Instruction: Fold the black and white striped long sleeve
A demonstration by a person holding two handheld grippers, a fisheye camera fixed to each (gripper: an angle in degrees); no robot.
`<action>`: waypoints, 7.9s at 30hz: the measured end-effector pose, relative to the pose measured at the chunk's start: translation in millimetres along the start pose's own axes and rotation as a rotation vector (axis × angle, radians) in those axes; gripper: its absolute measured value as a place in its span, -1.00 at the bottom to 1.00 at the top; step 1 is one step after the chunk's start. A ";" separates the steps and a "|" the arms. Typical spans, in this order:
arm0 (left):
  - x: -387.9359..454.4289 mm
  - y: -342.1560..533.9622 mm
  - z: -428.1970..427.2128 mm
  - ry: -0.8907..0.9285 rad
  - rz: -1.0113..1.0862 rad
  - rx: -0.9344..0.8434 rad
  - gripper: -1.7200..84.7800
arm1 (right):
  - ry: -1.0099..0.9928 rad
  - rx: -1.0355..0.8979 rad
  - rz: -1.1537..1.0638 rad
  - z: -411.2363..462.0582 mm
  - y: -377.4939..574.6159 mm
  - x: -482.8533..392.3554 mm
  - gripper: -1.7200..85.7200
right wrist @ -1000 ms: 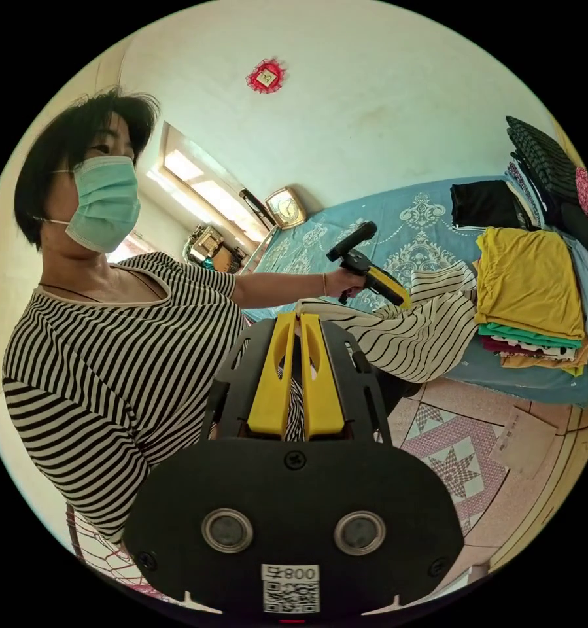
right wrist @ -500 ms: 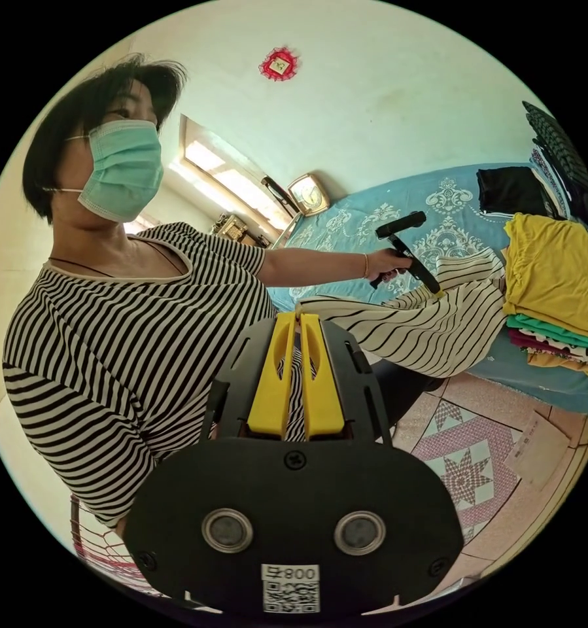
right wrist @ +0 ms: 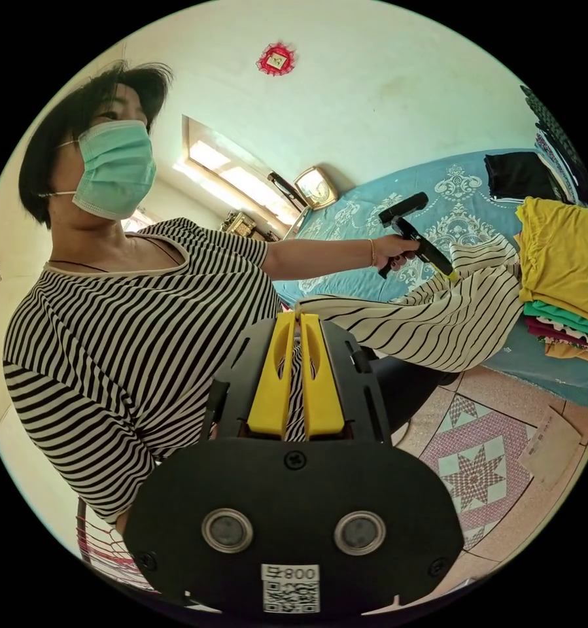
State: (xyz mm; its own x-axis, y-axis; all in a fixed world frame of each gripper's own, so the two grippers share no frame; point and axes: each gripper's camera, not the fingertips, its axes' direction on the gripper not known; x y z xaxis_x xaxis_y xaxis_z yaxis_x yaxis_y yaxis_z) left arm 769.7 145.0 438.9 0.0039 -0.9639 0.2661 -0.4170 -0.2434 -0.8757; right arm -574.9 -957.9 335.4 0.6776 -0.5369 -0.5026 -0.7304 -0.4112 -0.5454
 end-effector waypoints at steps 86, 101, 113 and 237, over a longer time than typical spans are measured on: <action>-279.1 1308.3 48.7 -0.431 0.463 1.729 -0.93 | 0.407 0.512 -0.926 -157.9 -227.9 -318.3 -0.95; -449.8 1032.5 -86.8 -0.439 0.076 1.524 -0.92 | 0.489 0.280 -0.655 29.3 -572.0 -149.2 -0.95; -747.2 747.4 -44.3 -0.232 -0.549 1.072 -0.81 | 0.529 -0.242 0.078 341.0 -816.7 231.5 -0.85; -647.1 616.5 174.3 0.054 -0.778 1.015 -0.85 | 0.272 -0.237 0.472 662.6 -583.1 100.5 -0.87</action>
State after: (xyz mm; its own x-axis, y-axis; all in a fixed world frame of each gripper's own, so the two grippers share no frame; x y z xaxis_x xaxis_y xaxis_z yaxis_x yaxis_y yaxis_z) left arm 668.5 599.9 -343.4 -0.1139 -0.5314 0.8394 0.5561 -0.7342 -0.3893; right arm -23.9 -284.0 158.5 0.2515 -0.8581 -0.4477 -0.9678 -0.2189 -0.1243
